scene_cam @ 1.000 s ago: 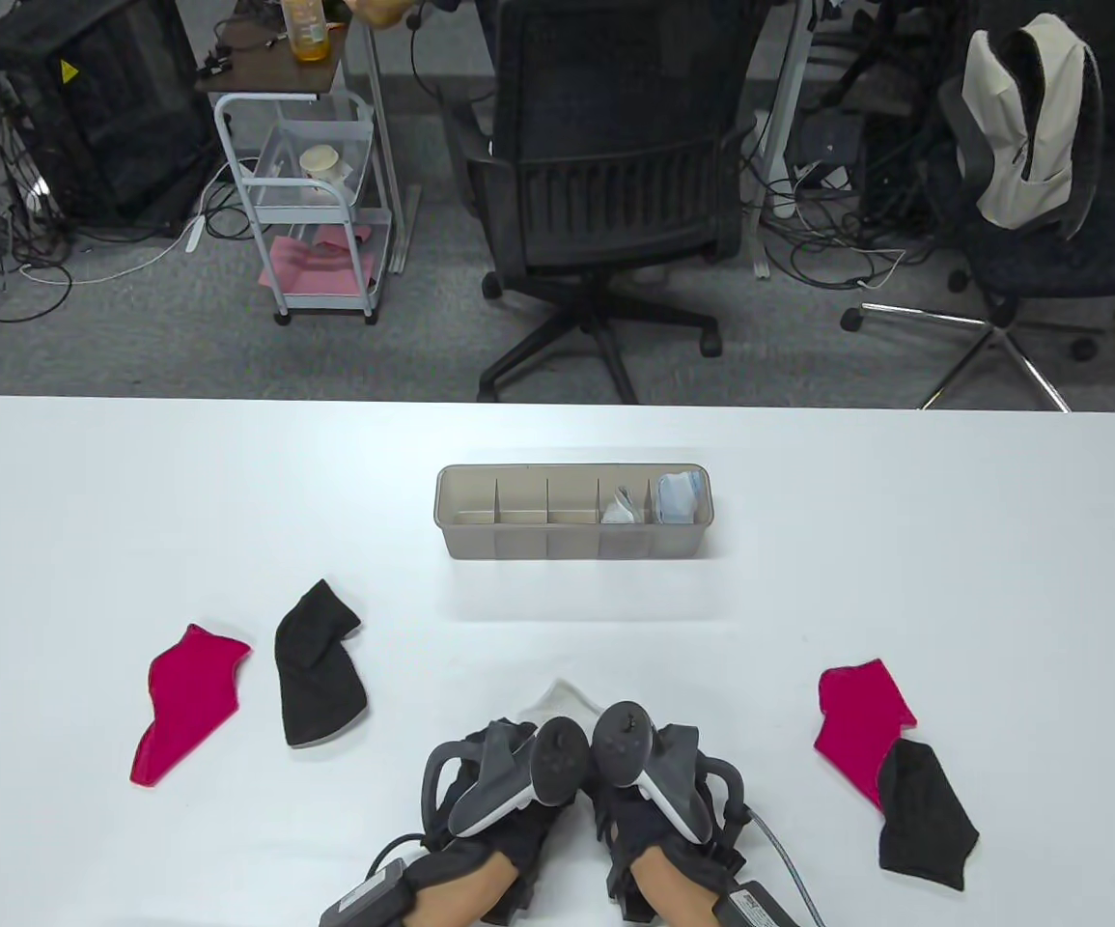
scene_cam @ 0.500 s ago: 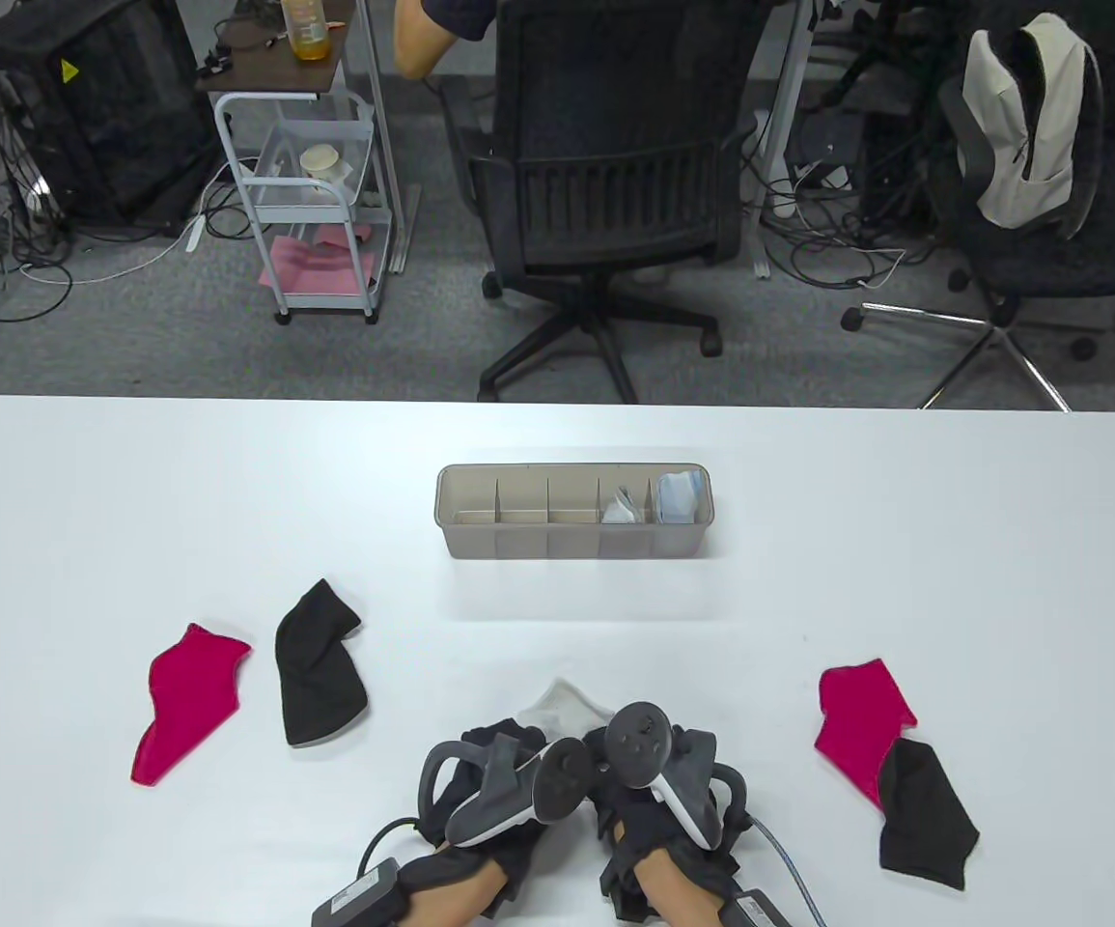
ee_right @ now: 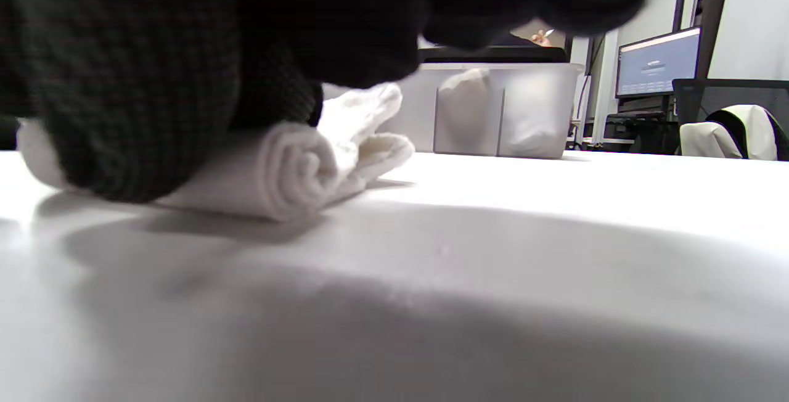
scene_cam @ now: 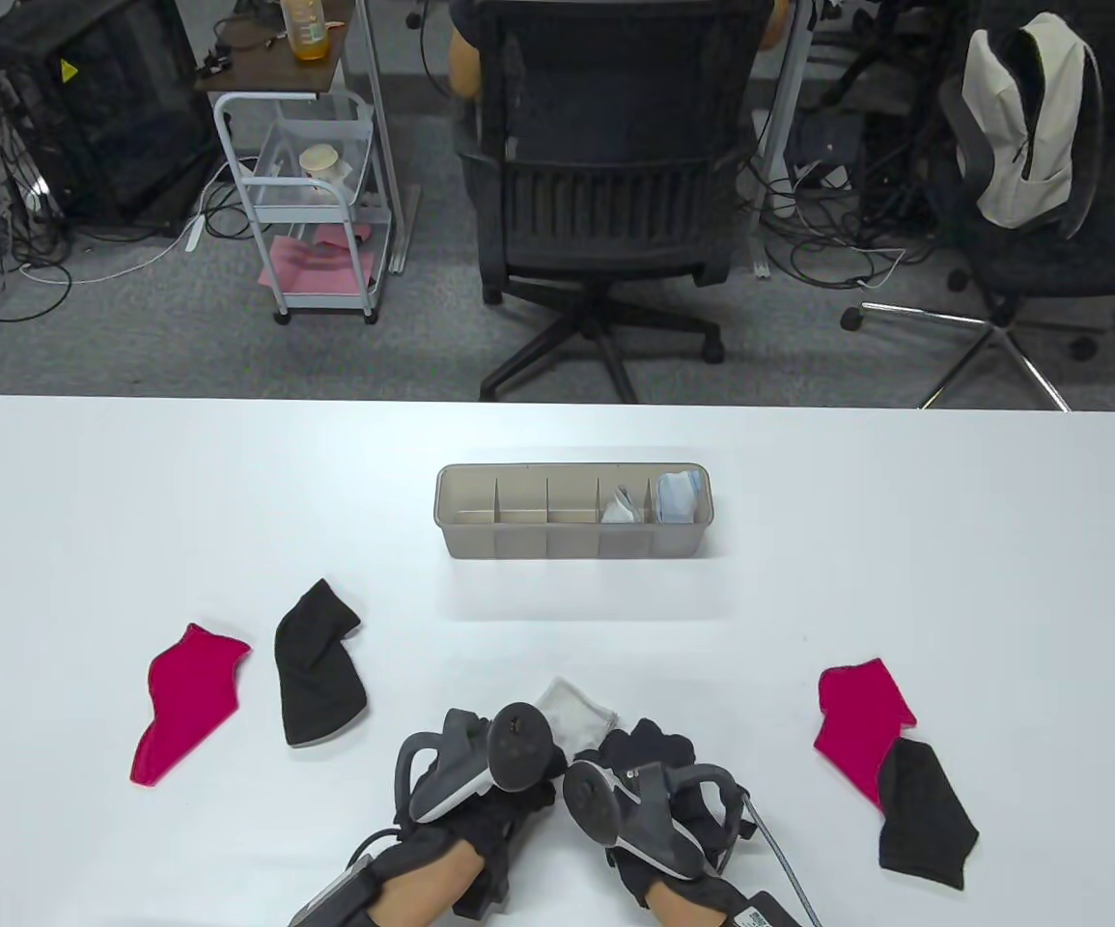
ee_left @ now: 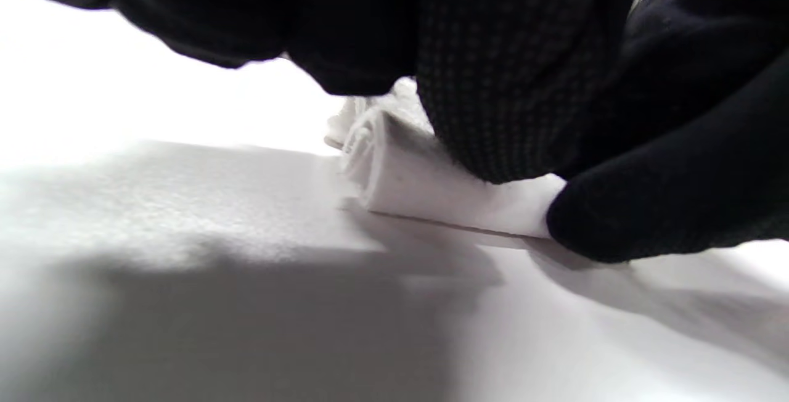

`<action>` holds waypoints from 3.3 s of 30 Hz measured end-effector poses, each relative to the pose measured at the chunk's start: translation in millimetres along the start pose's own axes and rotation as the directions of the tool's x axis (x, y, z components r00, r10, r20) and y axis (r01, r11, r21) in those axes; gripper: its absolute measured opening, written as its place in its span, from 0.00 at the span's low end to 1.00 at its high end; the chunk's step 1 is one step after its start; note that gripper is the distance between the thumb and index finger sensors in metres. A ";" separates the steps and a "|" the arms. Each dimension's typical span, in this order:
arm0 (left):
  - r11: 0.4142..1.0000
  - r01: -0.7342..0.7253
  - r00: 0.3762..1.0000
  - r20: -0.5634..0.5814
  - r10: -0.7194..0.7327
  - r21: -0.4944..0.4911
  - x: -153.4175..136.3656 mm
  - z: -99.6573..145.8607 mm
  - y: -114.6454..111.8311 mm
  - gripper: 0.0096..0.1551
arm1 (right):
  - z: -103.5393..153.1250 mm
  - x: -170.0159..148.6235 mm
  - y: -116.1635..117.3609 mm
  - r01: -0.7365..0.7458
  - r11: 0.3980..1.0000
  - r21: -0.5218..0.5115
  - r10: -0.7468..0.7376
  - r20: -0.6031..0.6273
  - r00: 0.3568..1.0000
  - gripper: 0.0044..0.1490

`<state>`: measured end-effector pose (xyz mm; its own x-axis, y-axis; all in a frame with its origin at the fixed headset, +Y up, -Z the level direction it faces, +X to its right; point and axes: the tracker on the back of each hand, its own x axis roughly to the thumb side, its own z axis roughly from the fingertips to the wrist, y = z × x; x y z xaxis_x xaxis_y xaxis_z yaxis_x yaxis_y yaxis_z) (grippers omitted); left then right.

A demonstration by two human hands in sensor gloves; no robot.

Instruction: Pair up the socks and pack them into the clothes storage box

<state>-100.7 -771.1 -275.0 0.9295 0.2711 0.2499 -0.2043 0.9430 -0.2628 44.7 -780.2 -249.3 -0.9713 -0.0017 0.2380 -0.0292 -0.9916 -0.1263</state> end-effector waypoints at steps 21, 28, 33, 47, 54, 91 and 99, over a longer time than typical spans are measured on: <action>0.999 -0.034 0.983 -0.182 0.031 -0.014 1.2 -16.7 -8.4 0.19 | -13.5 -27.6 10.9 0.325 0.933 0.155 -0.250 -0.370 0.895 0.21; 0.993 0.121 0.991 -0.056 -0.122 -0.010 24.2 5.1 -8.6 0.29 | -12.1 -22.0 10.4 0.265 0.956 0.126 -0.208 -0.347 0.915 0.20; 0.991 0.135 0.990 -0.032 -0.135 0.013 20.7 -1.6 -15.4 0.29 | -10.7 -26.5 6.0 0.319 0.940 0.122 -0.261 -0.344 0.902 0.20; 0.955 -0.251 0.960 -0.170 0.224 -0.159 -18.4 -17.6 -12.0 0.27 | -5.8 -14.9 -5.1 0.079 0.980 0.185 -0.054 -0.136 0.989 0.28; 0.983 -0.156 0.961 -0.243 0.130 -0.092 -11.6 -21.8 -11.2 0.20 | -13.1 -30.4 8.3 0.330 0.916 0.229 -0.232 -0.370 0.900 0.23; 0.997 -0.055 0.969 -0.245 0.041 -0.050 -5.0 -22.0 -3.8 0.23 | -16.7 -29.0 6.6 0.310 0.927 0.213 -0.215 -0.376 0.901 0.22; 0.996 0.075 0.992 -0.099 -0.079 -0.045 18.7 1.2 0.2 0.34 | -15.4 -17.8 3.9 0.169 0.973 0.159 -0.111 -0.317 0.942 0.20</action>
<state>-83.8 -765.6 -269.2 0.9686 0.1750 0.1766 -0.1199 0.9511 -0.2847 58.3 -782.0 -268.9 -0.9864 0.1501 -0.0672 -0.1548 -0.9855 0.0703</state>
